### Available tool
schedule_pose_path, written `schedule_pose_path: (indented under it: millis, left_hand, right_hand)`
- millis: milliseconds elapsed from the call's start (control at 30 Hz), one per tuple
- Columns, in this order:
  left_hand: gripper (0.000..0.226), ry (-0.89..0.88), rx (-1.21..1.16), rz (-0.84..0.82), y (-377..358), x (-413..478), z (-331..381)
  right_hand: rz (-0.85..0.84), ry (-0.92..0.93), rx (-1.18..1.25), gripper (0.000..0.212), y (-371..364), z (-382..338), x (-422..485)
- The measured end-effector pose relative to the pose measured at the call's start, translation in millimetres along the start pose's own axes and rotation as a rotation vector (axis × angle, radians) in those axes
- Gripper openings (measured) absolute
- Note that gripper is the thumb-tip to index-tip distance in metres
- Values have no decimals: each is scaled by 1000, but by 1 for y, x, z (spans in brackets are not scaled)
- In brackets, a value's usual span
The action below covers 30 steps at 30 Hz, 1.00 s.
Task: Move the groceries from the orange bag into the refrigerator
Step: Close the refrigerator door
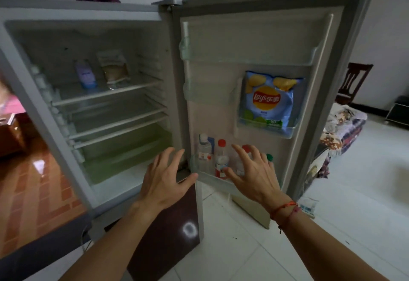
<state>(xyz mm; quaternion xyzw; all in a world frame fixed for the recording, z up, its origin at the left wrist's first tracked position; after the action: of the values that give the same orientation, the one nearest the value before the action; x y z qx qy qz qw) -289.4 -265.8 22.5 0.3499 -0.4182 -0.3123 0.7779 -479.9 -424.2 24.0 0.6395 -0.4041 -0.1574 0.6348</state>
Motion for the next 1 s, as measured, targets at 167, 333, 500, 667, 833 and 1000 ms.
schedule_pose_path:
  millis: [167,333,500,667,833,1000]
  left_hand:
    - [87,-68,-27,-30,-9,14,26]
    - [81,-213,-69,-25,-21,34,58]
    - [81,-410,-56,-25,-41,62,116]
    - [77,-613,-39,-18,-58,96,184]
    - [69,-818,65,-21,-73,135,239]
    - [68,-1020,312,-25,-97,162,290]
  right_hand:
    - [23,-75,-18,74,20,20,-6]
    - [26,-152,-13,76,25,51,-8]
    - [54,-268,14,82,37,95,-16]
    - [106,-386,150,85,54,146,-18]
    - [149,-469,232,82,62,188,-9]
    - [119,-492,291,87,61,211,14]
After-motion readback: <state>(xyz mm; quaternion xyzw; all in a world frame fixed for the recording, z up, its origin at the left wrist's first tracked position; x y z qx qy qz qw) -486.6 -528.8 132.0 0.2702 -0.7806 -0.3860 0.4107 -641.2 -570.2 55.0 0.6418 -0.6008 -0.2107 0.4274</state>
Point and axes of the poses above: each hand's wrist, its own x-axis towards the middle knuckle, its own y-axis out of the back of the hand, z = x × y, the point moved 1 cm from there along x, towards the middle knuckle, and after that the axes turned 9 degrees about -x, right-handed, at the moved point
